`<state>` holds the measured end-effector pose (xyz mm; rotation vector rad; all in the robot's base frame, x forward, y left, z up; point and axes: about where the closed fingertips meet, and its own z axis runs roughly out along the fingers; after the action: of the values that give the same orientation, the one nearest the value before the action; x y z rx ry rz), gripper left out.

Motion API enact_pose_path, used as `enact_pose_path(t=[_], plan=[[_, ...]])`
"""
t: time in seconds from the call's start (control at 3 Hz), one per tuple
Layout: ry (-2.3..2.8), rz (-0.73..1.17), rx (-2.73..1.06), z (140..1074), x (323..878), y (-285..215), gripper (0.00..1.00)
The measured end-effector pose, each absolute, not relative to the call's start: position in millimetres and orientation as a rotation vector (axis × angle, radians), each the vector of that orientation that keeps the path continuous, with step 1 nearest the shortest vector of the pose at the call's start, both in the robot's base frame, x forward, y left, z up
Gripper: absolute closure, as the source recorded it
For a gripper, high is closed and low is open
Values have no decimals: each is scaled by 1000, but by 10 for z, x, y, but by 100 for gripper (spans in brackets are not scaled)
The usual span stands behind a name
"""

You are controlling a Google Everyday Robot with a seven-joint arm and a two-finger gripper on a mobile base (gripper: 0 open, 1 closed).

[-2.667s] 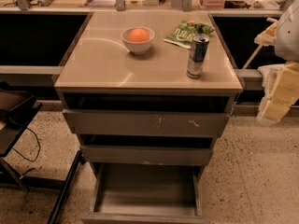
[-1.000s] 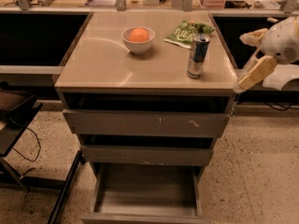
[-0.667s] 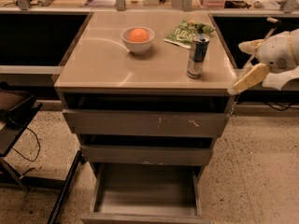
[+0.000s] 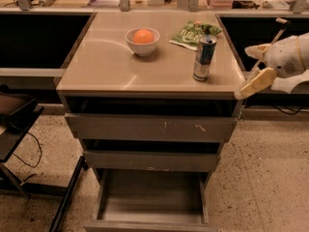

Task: Place redbull can into bottom drawer

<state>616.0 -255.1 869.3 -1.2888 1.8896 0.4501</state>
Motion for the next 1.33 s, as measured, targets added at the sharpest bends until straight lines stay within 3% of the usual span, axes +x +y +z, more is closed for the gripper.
enact_pose_path(t=[0.67, 1.33], plan=[[1719, 655, -1213, 8752, 6927, -2103, 0], [1683, 653, -1204, 8870, 6964, -2103, 0]])
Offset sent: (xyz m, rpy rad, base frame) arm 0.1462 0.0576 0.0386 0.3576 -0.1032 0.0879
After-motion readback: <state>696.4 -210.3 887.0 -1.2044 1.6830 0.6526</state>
